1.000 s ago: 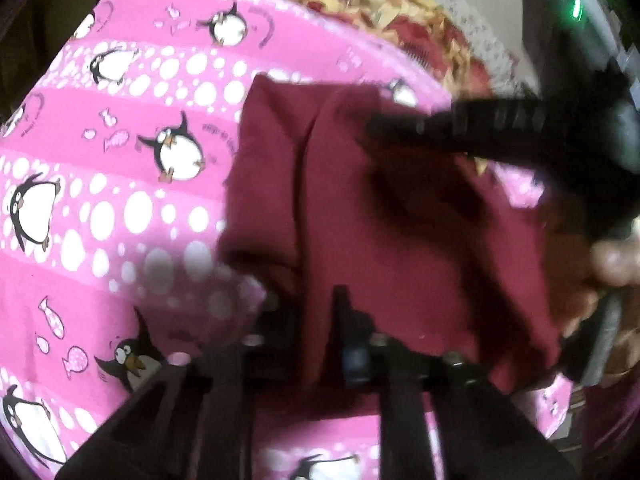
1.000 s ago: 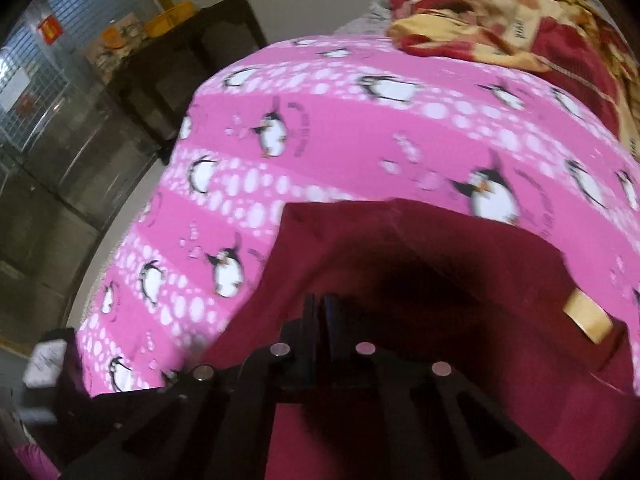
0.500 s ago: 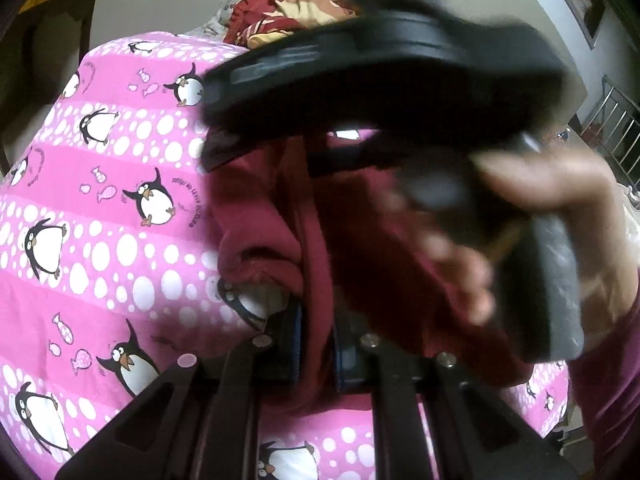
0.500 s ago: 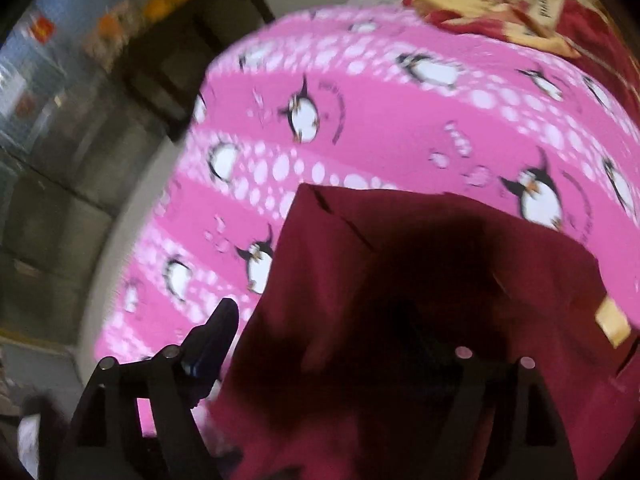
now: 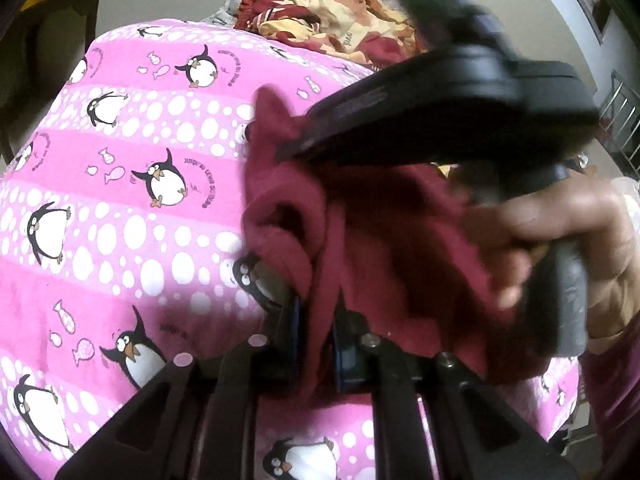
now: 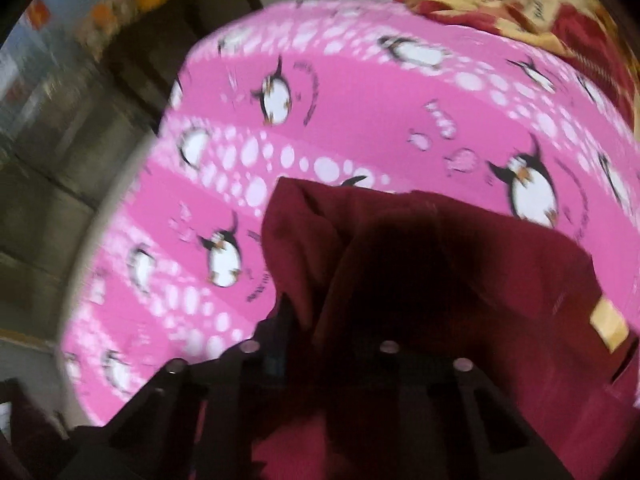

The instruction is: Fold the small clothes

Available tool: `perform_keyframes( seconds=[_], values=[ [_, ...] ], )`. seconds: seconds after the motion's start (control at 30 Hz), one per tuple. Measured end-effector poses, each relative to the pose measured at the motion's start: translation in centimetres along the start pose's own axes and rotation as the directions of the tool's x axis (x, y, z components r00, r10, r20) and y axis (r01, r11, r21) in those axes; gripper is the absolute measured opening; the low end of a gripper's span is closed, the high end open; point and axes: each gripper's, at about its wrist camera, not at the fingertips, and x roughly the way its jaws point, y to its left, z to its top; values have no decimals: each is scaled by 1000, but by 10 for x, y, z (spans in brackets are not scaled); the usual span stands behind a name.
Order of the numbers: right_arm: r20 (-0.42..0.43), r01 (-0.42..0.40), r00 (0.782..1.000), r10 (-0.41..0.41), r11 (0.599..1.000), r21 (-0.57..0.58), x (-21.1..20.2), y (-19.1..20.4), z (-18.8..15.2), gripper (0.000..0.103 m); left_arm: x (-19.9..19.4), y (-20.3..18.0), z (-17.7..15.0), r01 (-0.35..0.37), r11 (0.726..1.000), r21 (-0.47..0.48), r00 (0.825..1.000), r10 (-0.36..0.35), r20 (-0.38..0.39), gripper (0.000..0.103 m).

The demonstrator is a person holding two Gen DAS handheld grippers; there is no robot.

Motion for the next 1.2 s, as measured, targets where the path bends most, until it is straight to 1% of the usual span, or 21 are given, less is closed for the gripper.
perform_keyframes(
  seconds=[0.07, 0.13, 0.2, 0.27, 0.33, 0.43, 0.47, 0.5, 0.53, 0.6, 0.63, 0.7, 0.73, 0.77, 0.8, 0.83, 0.9, 0.97, 1.03, 1.13, 1.2],
  values=[
    [37, -32, 999, 31, 999, 30, -16, -10, -6, 14, -2, 0, -2, -2, 1000, 2, 1000, 2, -2, 24],
    [61, -55, 997, 52, 997, 55, -26, -19, -12, 13, -6, 4, -4, 5, 1000, -8, 1000, -5, 13, 56],
    [75, -76, 995, 69, 993, 88, -32, -31, -17, 13, -10, 6, -7, -23, 1000, -13, 999, 24, 35, 68],
    [79, -104, 992, 95, 987, 121, -35, -43, -25, 13, -7, 9, -7, -67, 998, -6, 997, 67, 39, 69],
    [83, -117, 991, 106, 983, 140, -33, -47, -26, 13, 1, 6, -4, -66, 998, 7, 998, 66, 21, 69],
    [83, -136, 989, 124, 978, 159, -34, -48, -26, 13, 10, 0, -7, -85, 995, 50, 996, 86, -5, 69],
    [82, -139, 988, 128, 978, 158, -34, -50, -26, 13, 13, -2, -7, -81, 995, 57, 997, 81, -7, 65],
    [75, -145, 988, 135, 976, 160, -33, -51, -27, 13, 14, -2, -6, -68, 997, 48, 998, 68, -5, 42],
    [66, -153, 987, 144, 975, 164, -32, -54, -28, 13, 14, -3, -5, -57, 998, 37, 998, 58, -6, 23],
    [67, -173, 984, 163, 967, 185, -31, -58, -28, 16, 11, -3, -4, -10, 1000, 0, 1000, 10, 7, 18],
    [71, -185, 982, 174, 962, 202, -30, -60, -27, 17, 8, -4, -3, 1, 1000, -4, 1000, -1, 22, 16],
    [78, -204, 978, 191, 955, 216, -30, -59, -25, 33, 4, -9, -4, 7, 1000, 10, 999, -7, 38, 15],
    [79, -212, 977, 199, 952, 223, -31, -56, -23, 56, 2, -10, -5, 12, 1000, 15, 999, -12, 43, 14],
    [82, -222, 975, 208, 947, 231, -31, -53, -21, 75, 1, -11, -4, 15, 1000, 17, 999, -16, 46, 14],
    [84, -229, 973, 215, 945, 232, -31, -49, -19, 78, 0, -12, -4, 17, 1000, 19, 999, -18, 48, 14],
    [83, -230, 973, 217, 947, 226, -30, -44, -16, 79, -1, -13, -3, 21, 1000, 19, 999, -22, 49, 14],
    [54, -175, 984, 168, 969, 174, -26, -28, -7, 80, -1, -14, -3, 28, 1000, 15, 998, -28, 47, 14],
    [26, -93, 996, 91, 990, 105, -20, -11, 0, 81, -2, -18, -3, 27, 999, 21, 998, -28, 49, 14],
    [-36, -66, 997, 67, 997, 46, -5, 6, 7, 82, -2, -23, -2, 23, 999, 33, 998, -25, 53, 14],
    [-96, -14, 995, 18, 999, 44, 15, 10, 10, 83, 0, -30, -1, 14, 999, 43, 999, -16, 49, 14],
    [-94, 5, 996, -2, 999, 34, 18, 9, 7, 82, 0, -31, 0, 10, 999, 38, 999, -11, 44, 14]
  ],
)
